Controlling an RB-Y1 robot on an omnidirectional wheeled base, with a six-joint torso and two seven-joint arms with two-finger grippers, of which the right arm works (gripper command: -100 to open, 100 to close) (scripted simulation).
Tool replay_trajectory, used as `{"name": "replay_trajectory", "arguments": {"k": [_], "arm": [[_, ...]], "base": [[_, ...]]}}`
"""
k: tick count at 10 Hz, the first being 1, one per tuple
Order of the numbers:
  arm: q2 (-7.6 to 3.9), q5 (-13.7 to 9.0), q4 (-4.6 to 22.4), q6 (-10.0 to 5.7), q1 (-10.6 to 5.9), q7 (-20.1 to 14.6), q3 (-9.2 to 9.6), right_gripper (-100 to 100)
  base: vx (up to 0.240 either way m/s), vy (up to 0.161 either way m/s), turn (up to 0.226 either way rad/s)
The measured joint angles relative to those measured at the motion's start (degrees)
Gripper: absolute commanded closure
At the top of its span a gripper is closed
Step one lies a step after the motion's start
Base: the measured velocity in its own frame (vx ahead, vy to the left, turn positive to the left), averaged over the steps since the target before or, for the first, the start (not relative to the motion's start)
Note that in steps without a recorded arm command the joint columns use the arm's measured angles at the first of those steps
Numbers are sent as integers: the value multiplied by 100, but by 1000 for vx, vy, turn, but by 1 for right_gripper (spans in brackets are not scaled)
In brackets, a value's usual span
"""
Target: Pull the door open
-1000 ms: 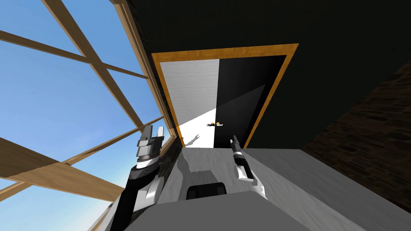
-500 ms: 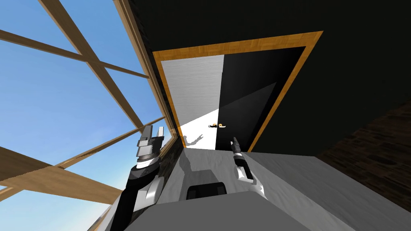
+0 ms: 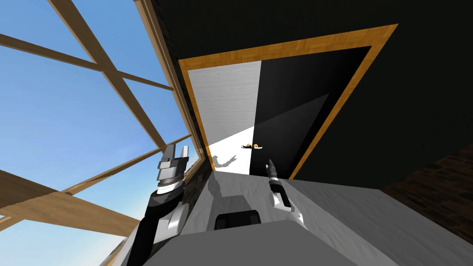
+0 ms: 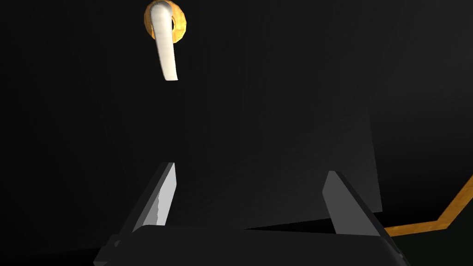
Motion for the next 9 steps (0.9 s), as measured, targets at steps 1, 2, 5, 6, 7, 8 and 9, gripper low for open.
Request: {"name": "replay_trajectory", "arguments": {"k": [1,2,5,6,7,8,9], "arm": [[-14,-18,100,-34,-37,0,3,-100],[-23,-42,247,-80,-96,2,6,-100],[-82,-149,632,-172,-219,12,13,-100],[-94,-182,802,-227,-274,14,20,-100],[-101,-214,951,-272,-330,25,23,-100],[-120,-246,1131,-325,-402,23,28,-100],[-129,-277,1222,-350,-425,33,29,-100]], "base": [[53,-13,55],[79,-21,98],[92,-31,89],[86,-33,93],[75,-37,67],[83,-35,72],[95,-40,83]]}}
